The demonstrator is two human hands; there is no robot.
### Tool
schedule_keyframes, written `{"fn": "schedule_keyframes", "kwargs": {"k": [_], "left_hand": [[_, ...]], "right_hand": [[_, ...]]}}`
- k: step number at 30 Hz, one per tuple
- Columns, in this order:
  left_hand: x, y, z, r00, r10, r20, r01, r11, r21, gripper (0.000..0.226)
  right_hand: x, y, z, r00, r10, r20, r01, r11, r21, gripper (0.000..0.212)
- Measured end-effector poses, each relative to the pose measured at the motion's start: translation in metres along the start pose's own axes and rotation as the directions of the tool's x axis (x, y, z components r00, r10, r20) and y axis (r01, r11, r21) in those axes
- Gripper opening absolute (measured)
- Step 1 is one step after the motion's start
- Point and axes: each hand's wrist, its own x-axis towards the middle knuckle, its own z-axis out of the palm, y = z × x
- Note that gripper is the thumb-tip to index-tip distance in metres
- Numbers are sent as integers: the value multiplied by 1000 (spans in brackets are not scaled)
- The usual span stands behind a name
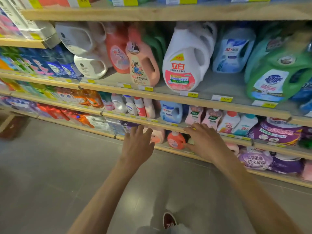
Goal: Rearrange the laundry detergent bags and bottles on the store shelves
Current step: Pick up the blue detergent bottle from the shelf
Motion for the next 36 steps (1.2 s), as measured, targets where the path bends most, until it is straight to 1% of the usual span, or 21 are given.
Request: {"fn": "schedule_keyframes", "kwargs": {"k": [3, 6, 10, 14, 17, 20, 24, 26, 29, 36], "left_hand": [[22, -19, 8, 999, 16, 29, -15, 1000, -14, 50], [47, -38, 16, 999, 26, 30, -25, 999, -36, 48], [83, -58, 28, 995, 88, 44, -86, 995, -47, 49], [122, -82, 45, 988, 146, 49, -142, 987, -78, 51], [151, -100, 68, 977, 204, 57, -199, 977, -82, 50], [178, -116, 99, 964, 257, 63, -253, 965, -65, 49], [214, -129, 143, 951, 299, 77, -295, 953, -65, 47], [231, -130, 164, 948, 314, 61, -310, 949, -65, 46], [256, -129, 198, 936, 352, 4, -351, 935, -52, 45], [316, -110, 279, 911, 401, -97, -401, 916, 23, 45]], "right_hand": [[26, -6, -1, 999, 40, 12, -40, 999, 9, 60], [51, -12, 1, 997, 71, 30, -73, 995, 63, 66], [81, -23, 10, 989, 131, 74, -137, 986, 91, 68], [114, -40, 27, 976, 206, 70, -213, 972, 104, 67], [141, -50, 53, 960, 262, 102, -274, 954, 124, 64], [166, -50, 88, 938, 330, 107, -340, 934, 104, 58], [198, -48, 131, 879, 422, 223, -440, 897, 40, 60], [215, -44, 152, 861, 445, 248, -464, 886, 21, 62], [238, -33, 182, 869, 450, 206, -465, 885, 30, 67], [286, -1, 252, 897, 439, 47, -441, 895, 63, 66]]}}
